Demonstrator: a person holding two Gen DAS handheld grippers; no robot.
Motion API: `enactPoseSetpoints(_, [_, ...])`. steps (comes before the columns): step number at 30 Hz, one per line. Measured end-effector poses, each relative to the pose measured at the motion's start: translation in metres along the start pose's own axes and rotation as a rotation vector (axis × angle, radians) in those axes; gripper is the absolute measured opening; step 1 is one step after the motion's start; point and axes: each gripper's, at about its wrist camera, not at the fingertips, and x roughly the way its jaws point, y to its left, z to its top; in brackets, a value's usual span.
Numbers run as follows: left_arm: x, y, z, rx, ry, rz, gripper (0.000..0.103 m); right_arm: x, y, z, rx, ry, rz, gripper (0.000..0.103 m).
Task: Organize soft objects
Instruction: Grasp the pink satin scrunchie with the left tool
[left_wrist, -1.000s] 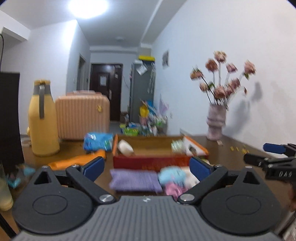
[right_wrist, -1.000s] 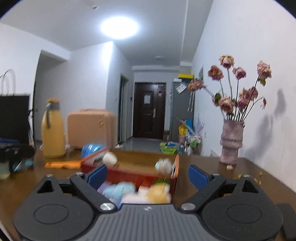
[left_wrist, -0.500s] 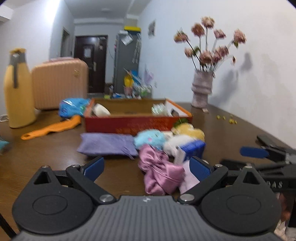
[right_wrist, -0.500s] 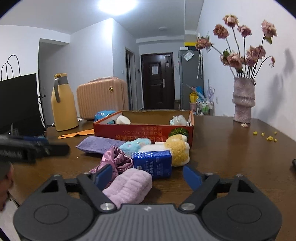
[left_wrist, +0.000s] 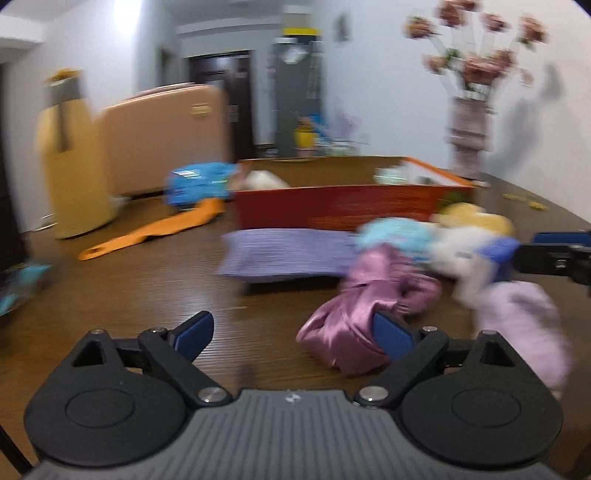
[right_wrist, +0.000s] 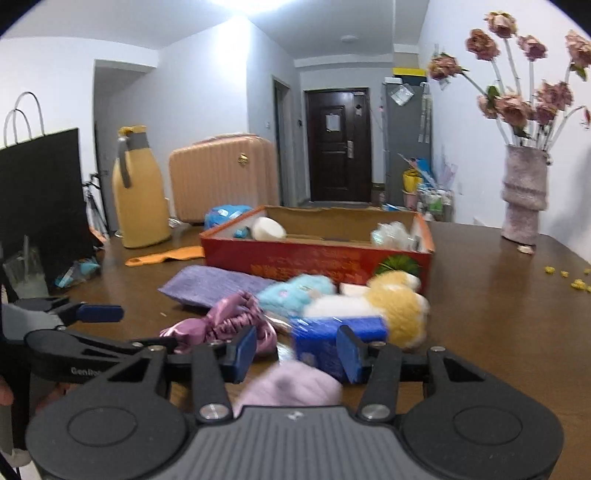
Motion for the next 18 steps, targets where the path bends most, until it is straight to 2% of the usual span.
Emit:
enactPoseSetpoints(2, [-0.003,0.016,0.003,-0.068,-0.01,0.01,0.095,0.013,0.007,0.005,0.009,-0.001,0.024,0.048])
enactPoseSetpoints(3, [-0.006,0.022,0.006,-0.108,-0.017,-0.01,0.095,0.02,0.011,0.008,0.008,0.004,0.037,0.048])
enactPoseSetpoints(6, [-0.002,0.029,0.008,-0.169,-0.011,-0.131,0.094,0.047,0.023,0.018,0.001,0.02,0.056,0.048])
enactPoseSetpoints(8, [0.008,0.024,0.007,-0.165,0.03,-0.159,0.085,0.069,0.031,0.025,-0.011,0.055,0.014,0.046])
enactPoseSetpoints(11, [0.019,0.019,0.004,-0.143,0.044,-0.212,0.065,0.096,0.042,0.027,-0.07,0.108,-0.041,0.041])
enactPoseSetpoints(12, [0.022,0.017,0.003,-0.143,0.048,-0.244,0.05,0.104,0.044,0.026,-0.081,0.129,-0.039,0.038])
enactPoseSetpoints(13, [0.026,0.018,0.003,-0.145,0.056,-0.268,0.036,0.111,0.046,0.025,-0.082,0.153,-0.036,0.03])
enactPoseSetpoints(14, [0.026,0.018,0.004,-0.142,0.05,-0.278,0.034,0.116,0.047,0.023,-0.086,0.173,-0.034,0.023])
enactPoseSetpoints(16, [0.026,0.016,0.003,-0.107,0.021,-0.283,0.022,0.119,0.051,0.02,-0.106,0.186,-0.038,0.019])
enactPoseSetpoints(18, [0.024,0.015,0.0,-0.092,0.022,-0.293,0.02,0.119,0.053,0.018,-0.123,0.191,-0.028,0.01])
